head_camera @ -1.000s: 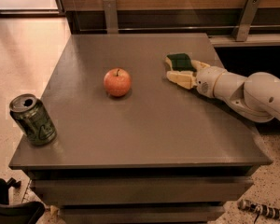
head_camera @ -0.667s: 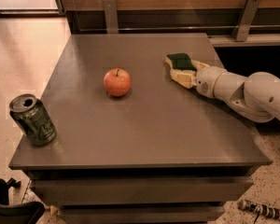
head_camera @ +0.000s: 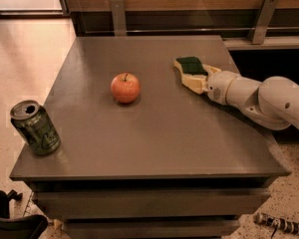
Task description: Pick sponge
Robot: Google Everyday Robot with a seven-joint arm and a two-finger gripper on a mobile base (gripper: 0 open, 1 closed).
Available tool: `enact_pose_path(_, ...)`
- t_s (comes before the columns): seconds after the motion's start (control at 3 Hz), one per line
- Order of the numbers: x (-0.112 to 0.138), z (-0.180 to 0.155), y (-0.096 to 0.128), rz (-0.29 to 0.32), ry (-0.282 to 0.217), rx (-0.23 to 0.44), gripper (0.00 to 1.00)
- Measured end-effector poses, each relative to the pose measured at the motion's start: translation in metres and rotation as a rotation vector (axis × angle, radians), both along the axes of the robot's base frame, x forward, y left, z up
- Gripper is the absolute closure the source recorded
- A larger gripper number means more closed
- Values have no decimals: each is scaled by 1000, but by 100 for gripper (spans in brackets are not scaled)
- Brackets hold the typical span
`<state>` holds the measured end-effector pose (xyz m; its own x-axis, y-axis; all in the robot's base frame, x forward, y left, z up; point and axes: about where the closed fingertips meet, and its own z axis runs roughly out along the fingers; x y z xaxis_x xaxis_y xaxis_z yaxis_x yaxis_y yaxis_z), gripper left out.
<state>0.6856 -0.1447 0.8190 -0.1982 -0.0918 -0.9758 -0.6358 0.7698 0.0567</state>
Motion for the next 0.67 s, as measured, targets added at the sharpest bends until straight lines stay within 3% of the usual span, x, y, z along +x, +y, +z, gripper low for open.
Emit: enact_pose_path(0.67, -7, 13, -4, 44, 38, -36, 100)
